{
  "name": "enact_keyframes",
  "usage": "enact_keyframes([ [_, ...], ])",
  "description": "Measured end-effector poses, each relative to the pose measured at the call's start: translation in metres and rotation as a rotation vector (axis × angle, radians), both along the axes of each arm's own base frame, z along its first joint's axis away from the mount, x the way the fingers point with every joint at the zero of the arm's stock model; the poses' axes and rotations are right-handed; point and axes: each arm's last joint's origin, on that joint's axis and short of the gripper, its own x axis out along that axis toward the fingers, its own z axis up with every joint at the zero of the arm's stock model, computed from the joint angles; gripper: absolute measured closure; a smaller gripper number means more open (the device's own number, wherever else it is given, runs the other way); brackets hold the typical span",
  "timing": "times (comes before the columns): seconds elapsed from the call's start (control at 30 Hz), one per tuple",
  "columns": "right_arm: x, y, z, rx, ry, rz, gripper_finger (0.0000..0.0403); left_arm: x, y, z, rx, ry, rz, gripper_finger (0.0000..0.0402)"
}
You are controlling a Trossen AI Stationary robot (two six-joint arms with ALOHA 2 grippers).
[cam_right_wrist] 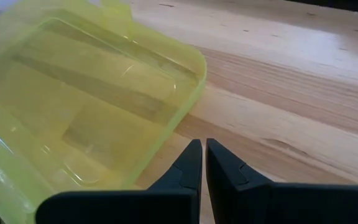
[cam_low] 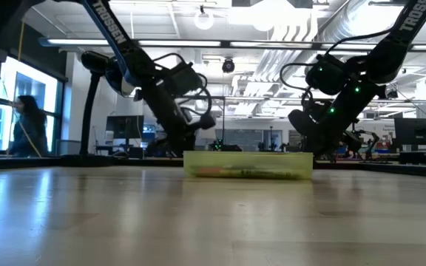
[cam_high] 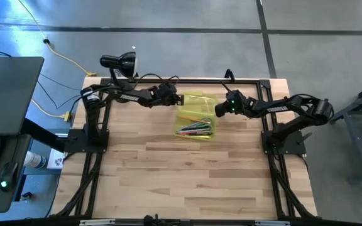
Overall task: Pick & place school supplies into a supply box
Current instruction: Close the yellow supply box
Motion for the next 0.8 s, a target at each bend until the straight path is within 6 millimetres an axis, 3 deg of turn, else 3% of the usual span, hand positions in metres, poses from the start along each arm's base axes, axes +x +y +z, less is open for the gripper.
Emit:
enact_keyframes([
  [0.3,0.001,0.001,-0.001,0.041,-0.032,-0.024,0.0403,0.003,0.005,-0.017,-0.02,-0.005,0.023,0.0392],
  [0.8,0.005,0.008,-0.006,0.062,-0.035,-0.081,0.0403,0.006,0.011,-0.012,-0.008,-0.09,0.004,0.0392],
])
